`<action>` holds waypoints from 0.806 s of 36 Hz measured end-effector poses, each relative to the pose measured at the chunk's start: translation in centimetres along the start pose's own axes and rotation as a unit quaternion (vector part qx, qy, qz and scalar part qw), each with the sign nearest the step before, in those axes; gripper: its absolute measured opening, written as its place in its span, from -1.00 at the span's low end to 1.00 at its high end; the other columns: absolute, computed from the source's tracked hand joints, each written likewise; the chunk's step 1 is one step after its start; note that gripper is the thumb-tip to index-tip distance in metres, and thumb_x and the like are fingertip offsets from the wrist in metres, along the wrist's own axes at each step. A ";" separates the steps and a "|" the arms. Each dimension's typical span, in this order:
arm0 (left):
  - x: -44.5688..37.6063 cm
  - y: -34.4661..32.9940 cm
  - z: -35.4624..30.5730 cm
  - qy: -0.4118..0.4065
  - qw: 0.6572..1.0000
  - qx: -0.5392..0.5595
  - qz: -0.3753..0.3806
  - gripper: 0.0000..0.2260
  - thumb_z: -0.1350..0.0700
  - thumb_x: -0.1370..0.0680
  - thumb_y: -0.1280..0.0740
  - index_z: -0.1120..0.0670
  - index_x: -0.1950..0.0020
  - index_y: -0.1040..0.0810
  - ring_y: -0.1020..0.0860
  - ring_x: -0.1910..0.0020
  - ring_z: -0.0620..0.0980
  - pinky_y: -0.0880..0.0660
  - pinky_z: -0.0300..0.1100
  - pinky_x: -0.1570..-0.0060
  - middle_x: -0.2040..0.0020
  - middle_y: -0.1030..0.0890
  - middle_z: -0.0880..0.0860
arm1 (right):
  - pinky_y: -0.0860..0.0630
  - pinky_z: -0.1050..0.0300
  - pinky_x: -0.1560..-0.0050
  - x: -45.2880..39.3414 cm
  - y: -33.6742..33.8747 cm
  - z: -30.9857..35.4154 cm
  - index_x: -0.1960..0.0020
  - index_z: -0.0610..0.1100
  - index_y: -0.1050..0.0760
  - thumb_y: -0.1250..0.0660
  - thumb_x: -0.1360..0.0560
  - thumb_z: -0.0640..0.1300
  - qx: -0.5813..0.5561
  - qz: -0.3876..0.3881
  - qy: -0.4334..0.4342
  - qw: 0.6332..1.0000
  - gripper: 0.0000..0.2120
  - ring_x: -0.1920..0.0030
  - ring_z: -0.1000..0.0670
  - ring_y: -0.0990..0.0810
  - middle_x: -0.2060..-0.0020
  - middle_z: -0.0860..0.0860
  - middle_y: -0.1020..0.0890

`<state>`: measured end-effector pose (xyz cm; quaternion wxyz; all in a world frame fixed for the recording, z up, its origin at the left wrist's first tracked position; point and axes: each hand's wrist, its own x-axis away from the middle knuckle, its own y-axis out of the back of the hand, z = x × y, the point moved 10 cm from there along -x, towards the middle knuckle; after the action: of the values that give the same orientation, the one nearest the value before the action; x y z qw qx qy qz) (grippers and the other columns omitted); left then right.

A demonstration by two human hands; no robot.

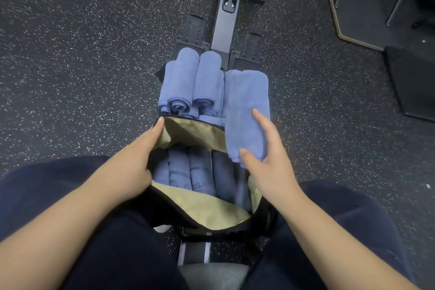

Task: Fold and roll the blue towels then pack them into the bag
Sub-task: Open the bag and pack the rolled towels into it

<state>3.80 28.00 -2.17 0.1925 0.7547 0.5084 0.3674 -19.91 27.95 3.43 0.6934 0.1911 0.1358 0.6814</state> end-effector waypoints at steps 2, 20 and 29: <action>0.1 -0.1 0.0 0.003 1.000 -0.002 0.000 -0.04 0.42 -0.41 -0.21 -0.38 -0.39 0.27 -0.32 -0.41 -0.06 -0.25 -0.34 -0.12 -0.53 -0.15 -0.18 | -0.46 -0.12 -0.27 0.9 -0.3 0.6 -0.35 0.37 -0.23 -0.29 -0.40 -0.19 -0.007 0.015 0.011 1.000 -0.33 -0.31 0.25 -0.36 -0.28 0.32 -0.31; 0.3 -0.9 0.7 0.034 0.999 -0.015 0.023 -0.07 0.39 -0.42 -0.19 -0.25 -0.54 0.23 -0.37 -0.40 0.03 -0.32 -0.23 -0.20 -0.52 -0.27 -0.01 | -0.26 0.20 -0.33 6.7 -8.4 -4.7 -0.43 0.31 -0.20 -0.20 -0.46 -0.28 0.217 0.299 0.032 0.929 -0.31 -0.26 -0.02 -0.34 -0.26 0.04 -0.25; 1.3 -1.9 -0.2 0.021 0.995 -0.060 0.074 -0.08 0.41 -0.44 -0.19 -0.20 -0.53 0.25 -0.45 0.08 0.00 -0.31 -0.51 0.23 -0.32 -0.50 0.12 | -0.38 0.15 -0.23 2.8 -11.0 -7.6 -0.45 0.27 -0.19 -0.20 -0.47 -0.30 0.190 0.281 -0.071 0.938 -0.31 -0.17 -0.12 -0.41 -0.17 -0.01 -0.27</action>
<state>2.78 29.93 -2.85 0.1993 0.7697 0.4319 0.4259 -13.34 31.40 -8.07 0.4319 0.3973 0.1539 0.7949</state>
